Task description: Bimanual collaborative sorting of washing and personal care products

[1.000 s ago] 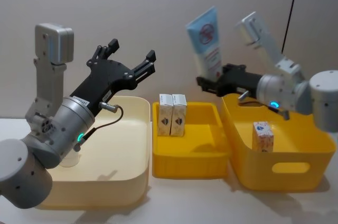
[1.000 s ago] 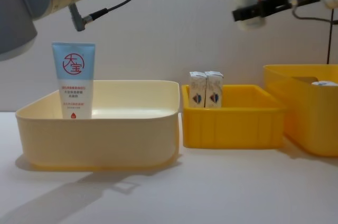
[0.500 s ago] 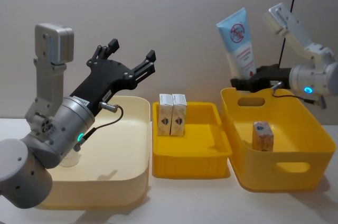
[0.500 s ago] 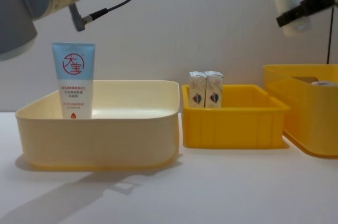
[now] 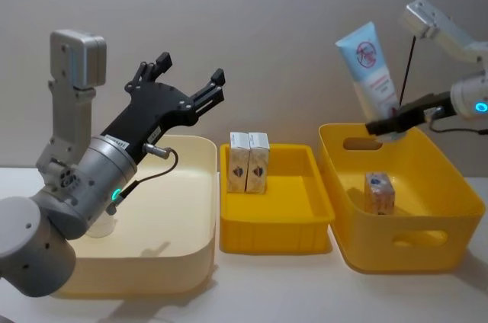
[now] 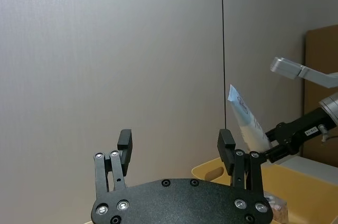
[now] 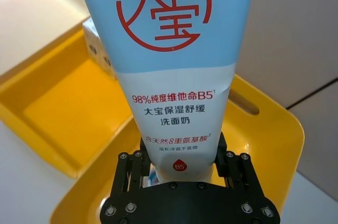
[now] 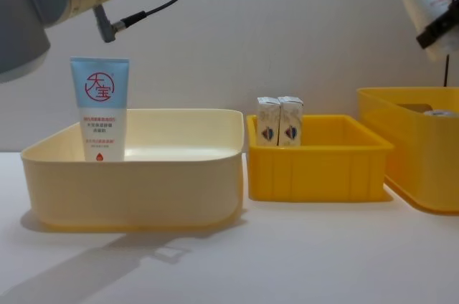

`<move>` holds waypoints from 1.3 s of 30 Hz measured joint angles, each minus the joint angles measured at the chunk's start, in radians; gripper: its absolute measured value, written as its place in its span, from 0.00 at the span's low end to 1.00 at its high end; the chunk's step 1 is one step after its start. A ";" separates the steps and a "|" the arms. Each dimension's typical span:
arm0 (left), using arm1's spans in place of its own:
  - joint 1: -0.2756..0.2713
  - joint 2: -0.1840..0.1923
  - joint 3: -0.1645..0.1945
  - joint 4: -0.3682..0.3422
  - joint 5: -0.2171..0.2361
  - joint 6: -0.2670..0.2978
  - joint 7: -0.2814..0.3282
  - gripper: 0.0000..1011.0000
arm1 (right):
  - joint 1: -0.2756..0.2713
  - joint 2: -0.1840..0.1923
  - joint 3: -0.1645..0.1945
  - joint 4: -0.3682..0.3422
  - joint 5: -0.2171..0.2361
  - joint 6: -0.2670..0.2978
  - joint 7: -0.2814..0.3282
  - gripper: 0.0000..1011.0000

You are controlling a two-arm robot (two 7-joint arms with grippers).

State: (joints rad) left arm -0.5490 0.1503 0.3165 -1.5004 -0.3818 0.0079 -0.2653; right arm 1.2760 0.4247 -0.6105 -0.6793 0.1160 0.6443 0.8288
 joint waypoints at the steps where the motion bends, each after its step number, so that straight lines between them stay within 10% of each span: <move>1: 0.000 0.000 0.000 0.000 0.000 0.000 0.000 0.99 | 0.011 0.000 -0.005 0.010 -0.005 0.004 0.012 0.65; 11: 0.000 0.000 0.000 0.000 0.000 0.000 0.000 0.99 | 0.180 -0.056 -0.110 0.302 -0.078 -0.010 0.167 0.67; 18: 0.000 0.000 0.000 0.000 0.000 0.000 0.000 0.99 | 0.259 -0.089 -0.157 0.445 -0.108 -0.029 0.233 0.89; 39: 0.000 0.000 0.000 0.000 0.000 0.000 0.000 0.99 | 0.333 -0.120 -0.201 0.580 -0.137 -0.049 0.296 0.99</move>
State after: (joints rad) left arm -0.5490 0.1504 0.3164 -1.5004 -0.3818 0.0079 -0.2652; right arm 1.6087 0.3050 -0.8119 -0.0990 -0.0215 0.5953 1.1246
